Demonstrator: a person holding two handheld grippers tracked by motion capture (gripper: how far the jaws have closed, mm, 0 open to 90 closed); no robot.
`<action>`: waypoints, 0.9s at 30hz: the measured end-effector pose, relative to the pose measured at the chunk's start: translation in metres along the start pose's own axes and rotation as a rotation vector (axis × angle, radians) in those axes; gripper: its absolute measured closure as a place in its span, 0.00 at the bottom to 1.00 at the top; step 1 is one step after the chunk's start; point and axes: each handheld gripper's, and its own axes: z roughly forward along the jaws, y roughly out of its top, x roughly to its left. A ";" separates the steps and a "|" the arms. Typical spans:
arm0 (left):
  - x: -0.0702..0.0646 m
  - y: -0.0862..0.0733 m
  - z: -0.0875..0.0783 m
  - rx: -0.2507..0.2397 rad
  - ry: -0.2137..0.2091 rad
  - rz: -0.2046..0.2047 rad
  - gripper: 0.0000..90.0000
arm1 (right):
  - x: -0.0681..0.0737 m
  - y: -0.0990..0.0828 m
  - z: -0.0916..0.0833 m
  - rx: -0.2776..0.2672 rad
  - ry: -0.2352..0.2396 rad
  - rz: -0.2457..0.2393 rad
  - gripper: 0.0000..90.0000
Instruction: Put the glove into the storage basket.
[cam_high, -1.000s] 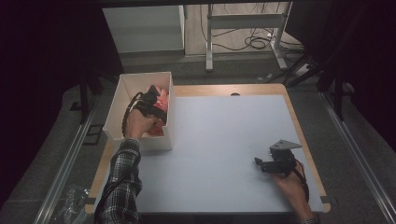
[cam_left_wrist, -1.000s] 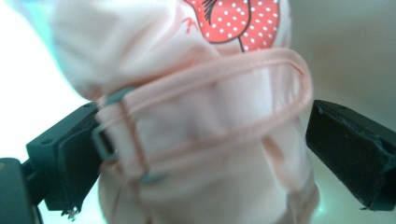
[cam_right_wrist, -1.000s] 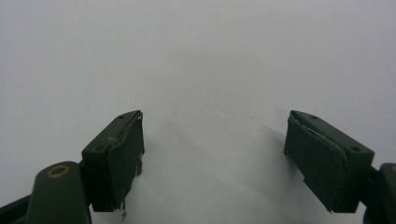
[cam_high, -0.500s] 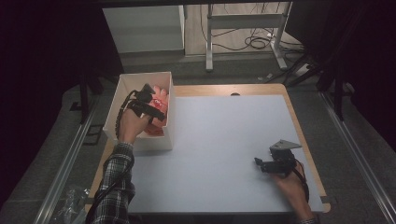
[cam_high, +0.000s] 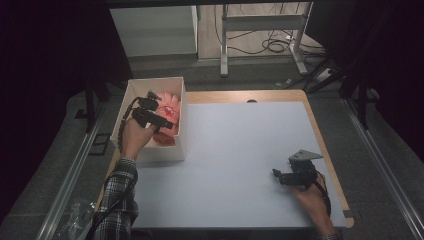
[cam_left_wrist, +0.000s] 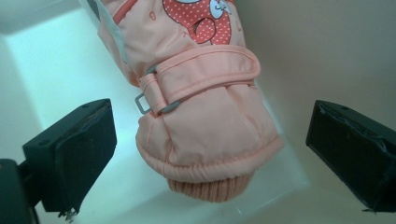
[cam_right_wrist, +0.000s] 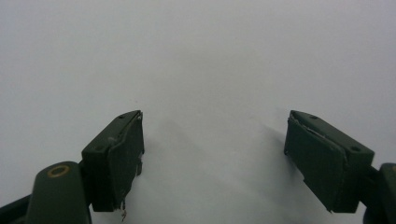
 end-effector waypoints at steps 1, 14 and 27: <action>0.000 -0.001 -0.001 -0.004 0.000 0.002 0.03 | 0.000 0.000 0.000 -0.001 0.000 0.000 0.22; -0.002 -0.016 -0.014 -0.060 -0.001 0.040 0.03 | 0.000 0.000 0.000 -0.001 0.000 0.000 0.22; -0.005 -0.034 -0.026 -0.119 -0.010 0.073 0.03 | 0.000 0.000 0.000 0.000 -0.001 -0.001 0.22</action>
